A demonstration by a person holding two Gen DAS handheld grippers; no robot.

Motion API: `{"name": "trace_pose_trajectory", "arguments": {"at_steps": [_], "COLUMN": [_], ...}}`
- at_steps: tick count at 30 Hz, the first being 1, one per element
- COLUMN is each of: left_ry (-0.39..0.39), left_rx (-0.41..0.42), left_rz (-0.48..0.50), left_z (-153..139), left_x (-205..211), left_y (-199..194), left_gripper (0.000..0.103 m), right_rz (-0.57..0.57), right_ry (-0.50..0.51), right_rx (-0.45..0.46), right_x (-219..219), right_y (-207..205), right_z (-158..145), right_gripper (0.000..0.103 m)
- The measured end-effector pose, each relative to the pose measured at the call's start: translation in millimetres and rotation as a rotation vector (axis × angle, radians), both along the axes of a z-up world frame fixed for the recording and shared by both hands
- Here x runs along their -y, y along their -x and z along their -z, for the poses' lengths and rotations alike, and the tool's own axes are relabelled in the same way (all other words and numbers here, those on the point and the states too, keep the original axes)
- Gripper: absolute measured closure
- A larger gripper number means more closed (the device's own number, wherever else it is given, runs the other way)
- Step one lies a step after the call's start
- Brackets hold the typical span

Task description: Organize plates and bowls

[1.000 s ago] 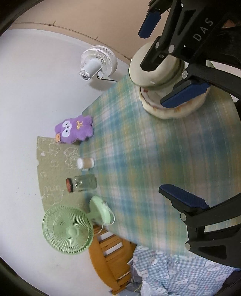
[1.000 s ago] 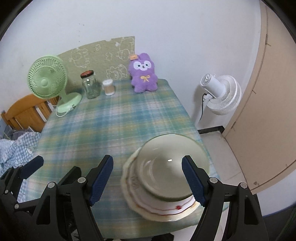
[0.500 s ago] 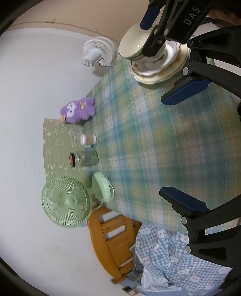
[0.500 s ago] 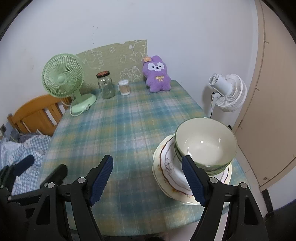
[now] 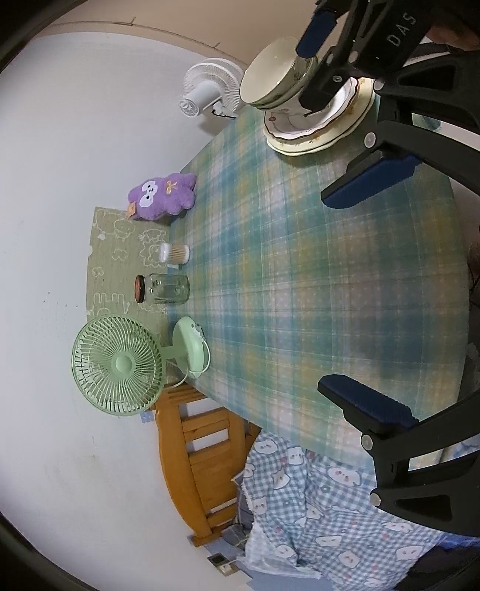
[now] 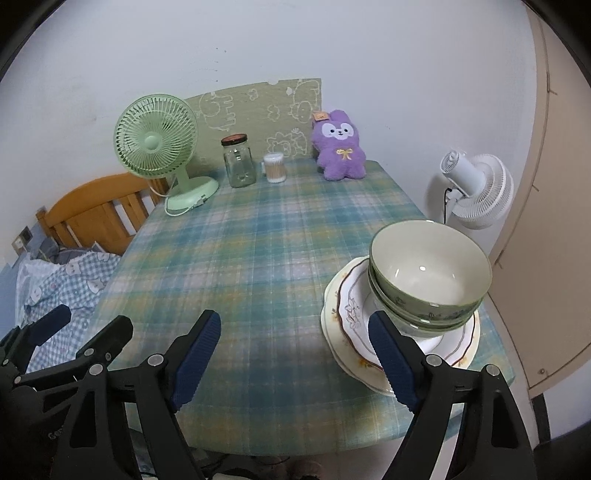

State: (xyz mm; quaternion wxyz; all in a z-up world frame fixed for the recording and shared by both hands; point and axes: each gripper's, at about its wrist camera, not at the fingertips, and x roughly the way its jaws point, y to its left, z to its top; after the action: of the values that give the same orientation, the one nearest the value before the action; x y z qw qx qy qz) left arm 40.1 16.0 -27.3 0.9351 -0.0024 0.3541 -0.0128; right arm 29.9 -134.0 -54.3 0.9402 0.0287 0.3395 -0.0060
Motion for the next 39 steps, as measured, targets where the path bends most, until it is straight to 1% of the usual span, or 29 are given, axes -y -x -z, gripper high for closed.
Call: {"name": "trace_pose_trajectory", "arguments": {"at_steps": [5, 18, 39], "left_ry": [0.002, 0.014, 0.013], "left_rx": [0.009, 0.048, 0.059], "left_rz": [-0.006, -0.023, -0.02], "left_z": [1, -6, -9], "left_x": [4, 10, 14], "left_y": [8, 15, 16], "left_gripper": [0.01, 0.01, 0.008], "right_rz": [-0.003, -0.007, 0.002], "right_ry": [0.001, 0.012, 0.005], "right_rx": [0.002, 0.046, 0.039], "right_x": [6, 11, 18], "right_y": [9, 16, 16], "right_z": [3, -5, -4], "right_gripper": [0.019, 0.019, 0.019]}}
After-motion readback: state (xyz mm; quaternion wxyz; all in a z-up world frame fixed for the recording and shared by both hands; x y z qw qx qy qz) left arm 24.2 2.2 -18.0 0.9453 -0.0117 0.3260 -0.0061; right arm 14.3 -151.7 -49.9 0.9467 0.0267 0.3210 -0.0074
